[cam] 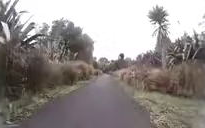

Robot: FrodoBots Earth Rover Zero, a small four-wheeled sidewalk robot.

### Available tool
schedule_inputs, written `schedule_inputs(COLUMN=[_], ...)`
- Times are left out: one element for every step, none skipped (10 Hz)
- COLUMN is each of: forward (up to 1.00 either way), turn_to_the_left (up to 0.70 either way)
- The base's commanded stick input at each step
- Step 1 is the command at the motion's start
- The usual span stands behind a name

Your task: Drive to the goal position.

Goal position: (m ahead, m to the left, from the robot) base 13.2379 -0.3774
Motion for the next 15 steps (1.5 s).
schedule_inputs(forward=[0.85,0.85,0.85,0.85,0.85,0.85,0.85,0.85,0.85,0.85,0.85,0.85,0.85,0.85,0.85], turn_to_the_left=[0.00,0.00,0.00,0.00,0.00,0.00,0.00,0.00,0.00,0.00,0.00,0.00,0.00,0.00,0.00])
